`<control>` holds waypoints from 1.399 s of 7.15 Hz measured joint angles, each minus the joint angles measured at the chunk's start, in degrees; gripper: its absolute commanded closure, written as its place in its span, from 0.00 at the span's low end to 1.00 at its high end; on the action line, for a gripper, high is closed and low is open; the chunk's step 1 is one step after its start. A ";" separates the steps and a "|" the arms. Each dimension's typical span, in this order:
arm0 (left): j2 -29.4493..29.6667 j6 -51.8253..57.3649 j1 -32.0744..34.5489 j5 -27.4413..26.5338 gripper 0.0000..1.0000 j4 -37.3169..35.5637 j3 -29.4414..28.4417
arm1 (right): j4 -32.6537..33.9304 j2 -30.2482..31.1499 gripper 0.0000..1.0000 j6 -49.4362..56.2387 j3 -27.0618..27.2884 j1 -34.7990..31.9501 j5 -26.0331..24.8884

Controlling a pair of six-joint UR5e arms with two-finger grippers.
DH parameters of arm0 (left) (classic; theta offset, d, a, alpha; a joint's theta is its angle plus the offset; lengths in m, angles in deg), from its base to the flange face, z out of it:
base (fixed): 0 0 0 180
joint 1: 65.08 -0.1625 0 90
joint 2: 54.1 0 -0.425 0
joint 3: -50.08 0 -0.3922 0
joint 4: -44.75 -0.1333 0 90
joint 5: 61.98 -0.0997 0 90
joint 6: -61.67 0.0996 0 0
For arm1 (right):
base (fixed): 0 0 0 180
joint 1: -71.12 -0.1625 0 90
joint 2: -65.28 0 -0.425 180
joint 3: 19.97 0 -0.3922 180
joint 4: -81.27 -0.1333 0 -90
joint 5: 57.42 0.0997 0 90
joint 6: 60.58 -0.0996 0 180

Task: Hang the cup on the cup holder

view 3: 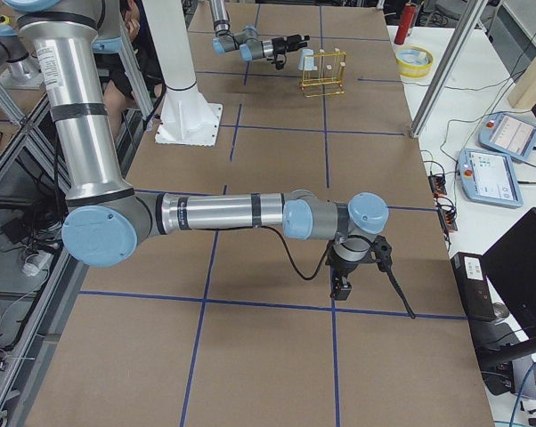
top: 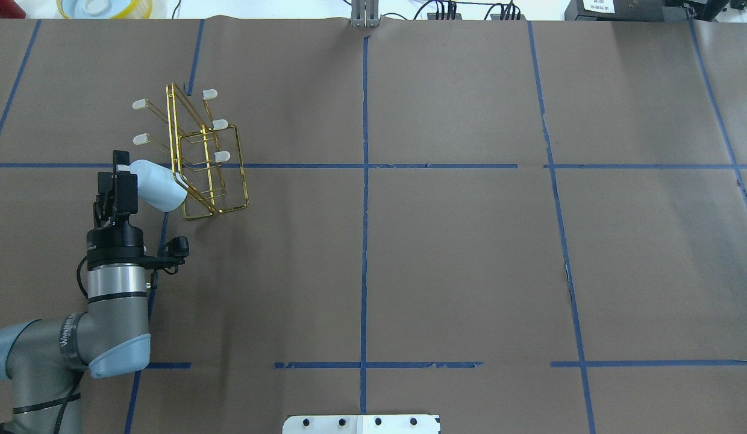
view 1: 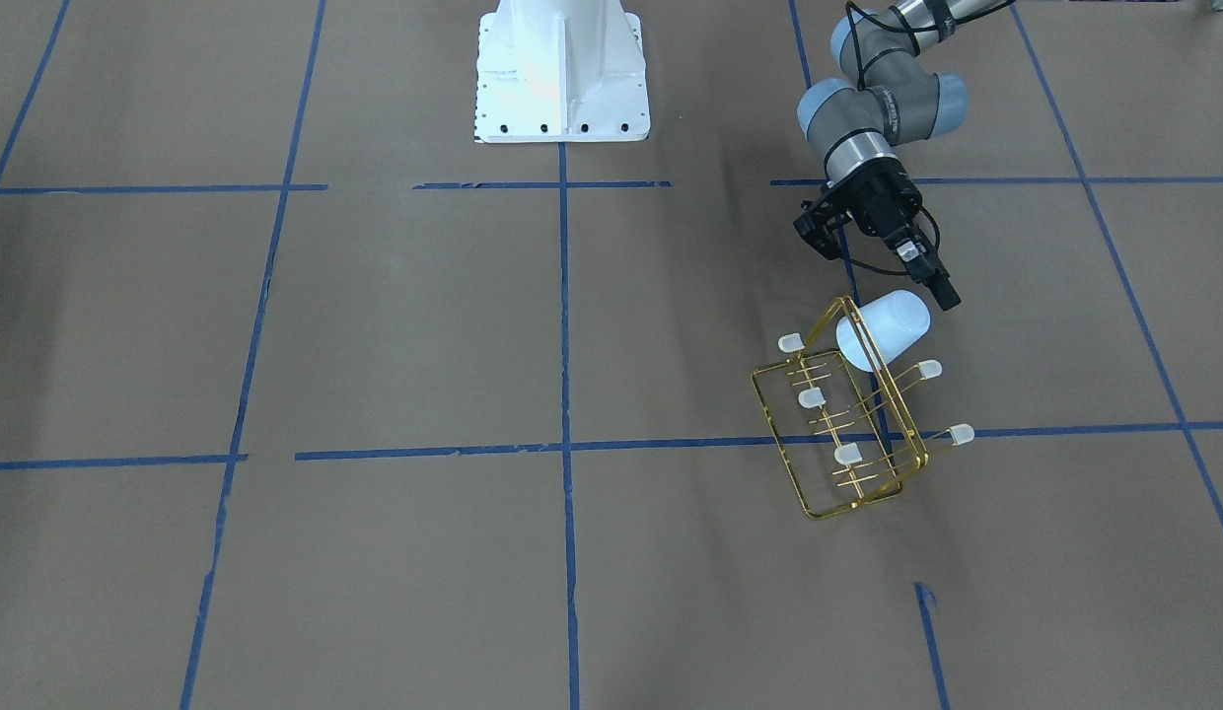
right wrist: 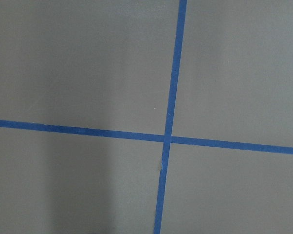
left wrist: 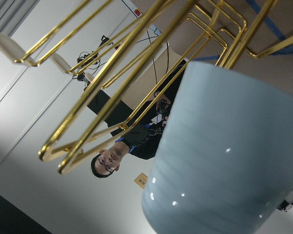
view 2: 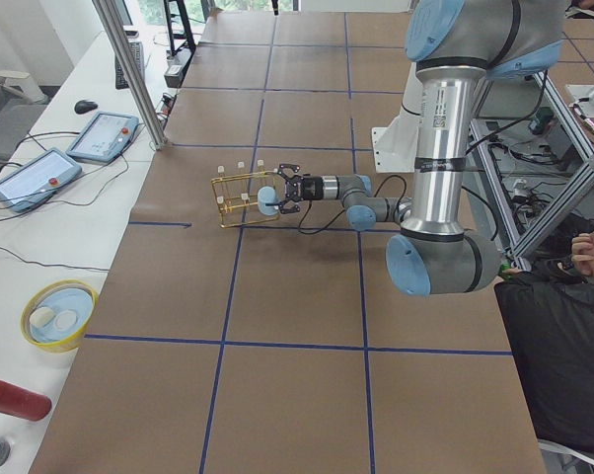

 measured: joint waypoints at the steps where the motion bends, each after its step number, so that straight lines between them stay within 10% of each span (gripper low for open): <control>1: -2.80 -0.14 0.03 0.00 0.00 4.15 2.21 | 0.00 0.00 0.00 0.00 0.00 -0.01 0.00; 4: -10.31 -8.70 0.18 0.74 0.00 23.35 6.19 | 0.00 0.00 0.00 0.00 0.00 -0.01 0.00; 8: -15.33 -19.35 1.37 14.57 0.00 63.21 7.57 | 0.00 0.00 0.00 0.00 0.00 -0.01 0.00; 10: -16.32 -32.87 4.97 24.27 0.00 69.56 7.38 | 0.00 0.00 0.00 0.00 0.00 -0.01 0.00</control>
